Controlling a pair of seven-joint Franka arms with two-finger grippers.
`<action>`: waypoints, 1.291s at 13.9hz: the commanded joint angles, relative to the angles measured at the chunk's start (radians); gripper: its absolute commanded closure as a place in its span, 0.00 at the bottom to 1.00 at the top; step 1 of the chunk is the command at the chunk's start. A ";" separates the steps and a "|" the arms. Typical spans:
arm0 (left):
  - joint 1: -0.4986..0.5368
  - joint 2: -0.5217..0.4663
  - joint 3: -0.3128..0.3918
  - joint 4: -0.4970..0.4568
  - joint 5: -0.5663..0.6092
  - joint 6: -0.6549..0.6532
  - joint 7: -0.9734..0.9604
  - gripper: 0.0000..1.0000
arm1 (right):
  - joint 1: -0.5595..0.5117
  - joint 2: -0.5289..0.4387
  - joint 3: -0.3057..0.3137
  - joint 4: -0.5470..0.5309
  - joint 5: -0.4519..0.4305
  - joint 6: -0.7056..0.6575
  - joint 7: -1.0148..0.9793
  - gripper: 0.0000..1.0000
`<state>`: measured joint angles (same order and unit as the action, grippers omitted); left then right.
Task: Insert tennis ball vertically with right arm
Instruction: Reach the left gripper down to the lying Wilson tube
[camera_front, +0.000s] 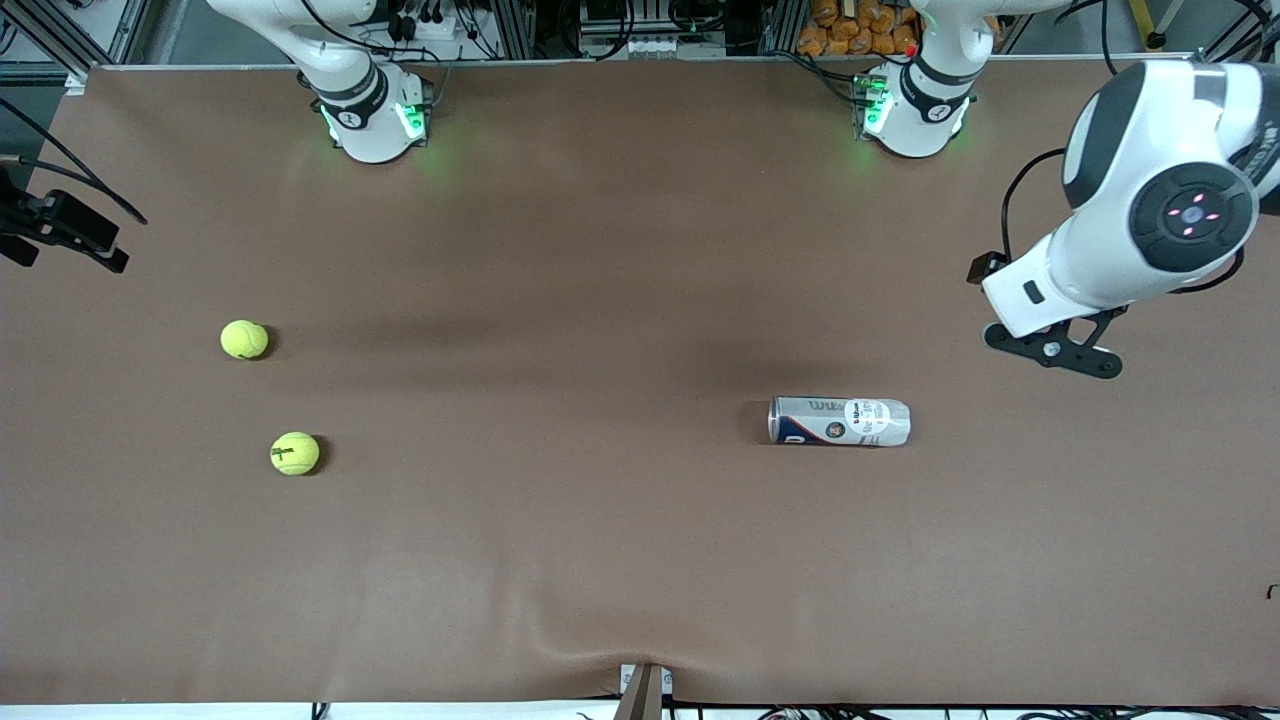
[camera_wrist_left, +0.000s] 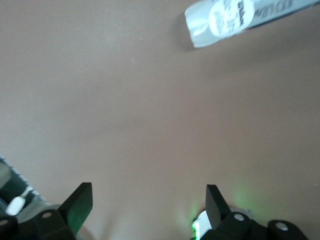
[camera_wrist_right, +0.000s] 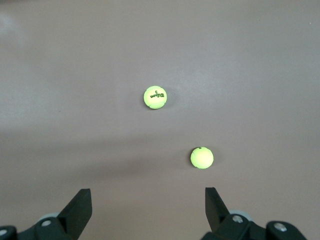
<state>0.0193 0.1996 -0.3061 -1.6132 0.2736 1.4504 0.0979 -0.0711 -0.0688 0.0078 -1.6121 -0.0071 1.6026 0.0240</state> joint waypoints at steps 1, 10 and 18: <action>-0.018 0.000 -0.016 -0.051 0.059 0.002 0.013 0.00 | -0.009 0.004 0.001 0.012 0.012 -0.010 -0.010 0.00; -0.159 0.081 -0.033 -0.217 0.252 0.099 0.023 0.00 | -0.009 0.006 0.001 0.012 0.012 -0.009 -0.010 0.00; -0.196 0.190 -0.047 -0.174 0.394 0.309 0.392 0.00 | -0.010 0.006 0.001 0.012 0.012 -0.009 -0.010 0.00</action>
<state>-0.2050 0.3758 -0.3491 -1.8089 0.6485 1.7182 0.3808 -0.0713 -0.0681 0.0058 -1.6123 -0.0071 1.6017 0.0240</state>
